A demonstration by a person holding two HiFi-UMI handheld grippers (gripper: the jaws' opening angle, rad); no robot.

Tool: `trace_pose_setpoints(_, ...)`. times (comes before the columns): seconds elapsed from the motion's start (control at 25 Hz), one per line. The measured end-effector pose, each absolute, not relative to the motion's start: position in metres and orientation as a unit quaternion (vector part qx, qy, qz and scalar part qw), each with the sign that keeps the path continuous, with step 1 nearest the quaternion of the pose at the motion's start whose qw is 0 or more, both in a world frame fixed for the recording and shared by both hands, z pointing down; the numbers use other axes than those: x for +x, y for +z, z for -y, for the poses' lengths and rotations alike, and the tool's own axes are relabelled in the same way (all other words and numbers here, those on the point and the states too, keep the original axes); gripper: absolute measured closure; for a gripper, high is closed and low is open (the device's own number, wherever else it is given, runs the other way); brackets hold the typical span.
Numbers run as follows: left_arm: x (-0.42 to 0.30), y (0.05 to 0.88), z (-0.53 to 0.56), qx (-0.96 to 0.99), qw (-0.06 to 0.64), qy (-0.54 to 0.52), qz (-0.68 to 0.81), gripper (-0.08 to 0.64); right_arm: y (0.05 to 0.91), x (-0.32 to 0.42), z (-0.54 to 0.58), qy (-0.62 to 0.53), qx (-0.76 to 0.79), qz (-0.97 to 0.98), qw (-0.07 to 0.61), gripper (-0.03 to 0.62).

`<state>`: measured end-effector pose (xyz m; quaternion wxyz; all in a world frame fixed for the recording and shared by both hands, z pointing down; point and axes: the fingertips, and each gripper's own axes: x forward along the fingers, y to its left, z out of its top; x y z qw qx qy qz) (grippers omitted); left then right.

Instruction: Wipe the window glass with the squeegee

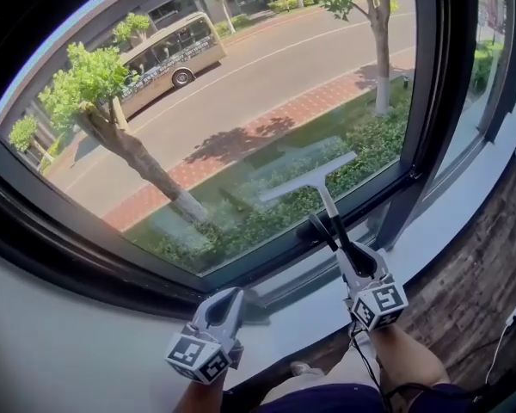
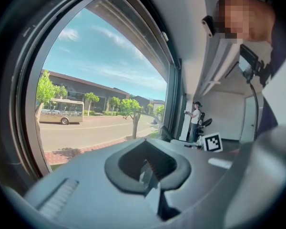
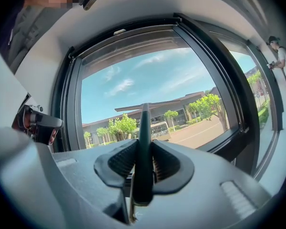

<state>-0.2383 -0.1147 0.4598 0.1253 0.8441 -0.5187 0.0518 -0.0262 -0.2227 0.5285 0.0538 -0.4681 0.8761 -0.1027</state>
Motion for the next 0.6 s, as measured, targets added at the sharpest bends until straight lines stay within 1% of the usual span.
trace_pose_setpoints(0.32, -0.239, 0.464, 0.112, 0.839, 0.138, 0.067, 0.522, 0.555, 0.577, -0.025, 0.217, -0.137, -0.464, -0.875, 0.007, 0.492)
trace_pose_setpoints(0.6, -0.238, 0.47, 0.112, 0.843, 0.14, 0.074, 0.515, 0.555, 0.601, -0.025, 0.209, -0.152, -0.462, -0.874, -0.023, 0.492)
